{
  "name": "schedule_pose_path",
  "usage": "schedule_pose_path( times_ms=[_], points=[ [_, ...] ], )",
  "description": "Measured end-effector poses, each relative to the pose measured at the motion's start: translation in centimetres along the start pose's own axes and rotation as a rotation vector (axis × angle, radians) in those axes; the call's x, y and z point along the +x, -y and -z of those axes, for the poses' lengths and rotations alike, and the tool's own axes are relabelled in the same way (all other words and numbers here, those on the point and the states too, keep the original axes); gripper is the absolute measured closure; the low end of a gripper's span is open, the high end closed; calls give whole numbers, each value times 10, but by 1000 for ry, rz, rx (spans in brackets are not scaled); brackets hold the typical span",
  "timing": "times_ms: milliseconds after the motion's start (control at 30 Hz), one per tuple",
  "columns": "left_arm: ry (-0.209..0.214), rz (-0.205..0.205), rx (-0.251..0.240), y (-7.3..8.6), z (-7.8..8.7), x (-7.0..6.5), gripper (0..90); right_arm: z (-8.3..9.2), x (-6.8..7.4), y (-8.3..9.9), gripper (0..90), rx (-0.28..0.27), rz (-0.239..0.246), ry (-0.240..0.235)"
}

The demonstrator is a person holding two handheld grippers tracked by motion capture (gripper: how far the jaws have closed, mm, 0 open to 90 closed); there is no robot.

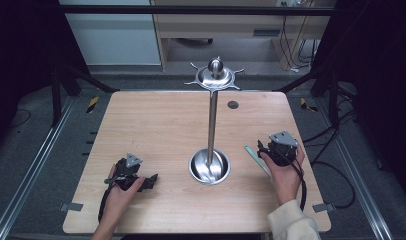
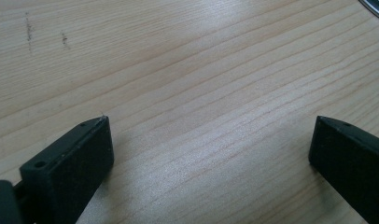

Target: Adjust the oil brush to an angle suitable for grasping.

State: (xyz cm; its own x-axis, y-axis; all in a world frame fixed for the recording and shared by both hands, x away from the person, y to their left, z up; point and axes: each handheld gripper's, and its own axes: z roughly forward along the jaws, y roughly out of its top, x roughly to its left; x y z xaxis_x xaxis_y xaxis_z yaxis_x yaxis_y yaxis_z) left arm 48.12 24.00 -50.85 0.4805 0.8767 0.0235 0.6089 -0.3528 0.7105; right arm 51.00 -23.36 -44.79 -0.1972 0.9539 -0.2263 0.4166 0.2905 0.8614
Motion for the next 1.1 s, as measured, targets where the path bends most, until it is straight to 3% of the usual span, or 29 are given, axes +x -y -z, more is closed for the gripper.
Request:
schedule_pose_path(
  times_ms=[133,233,333,433,533,600,633,767,900,1100],
  points=[
    [5,4,5,-2,-1,2,0,-2,-4,-2,234,-7,-9,3],
    [14,36,-36,-5,3,5,36,-3,-7,-6,236,-21,-10,1],
    [-18,9,-61,-7,11,5,33,-1,-7,-8,241,-24,-5,-4],
    [-19,5,-88,-7,23,2,32,0,-6,-8,262,-27,0,-11],
    [-36,-14,-110,-6,37,-2,32,1,-3,-8,325,-18,5,-36],
    [-27,-16,-129,-4,48,-3,32,1,1,-9,364,-10,24,-59],
    [-23,-20,-129,-3,51,-4,30,1,5,-10,430,3,53,-85],
    [-12,-51,-136,2,62,-9,30,-3,10,-11,482,27,101,-114],
    [-1,-79,-139,7,70,-14,30,-6,13,-11,529,49,113,-135],
    [9,-47,-150,23,86,-8,30,-11,14,-5,645,110,116,-197]
  ],
)
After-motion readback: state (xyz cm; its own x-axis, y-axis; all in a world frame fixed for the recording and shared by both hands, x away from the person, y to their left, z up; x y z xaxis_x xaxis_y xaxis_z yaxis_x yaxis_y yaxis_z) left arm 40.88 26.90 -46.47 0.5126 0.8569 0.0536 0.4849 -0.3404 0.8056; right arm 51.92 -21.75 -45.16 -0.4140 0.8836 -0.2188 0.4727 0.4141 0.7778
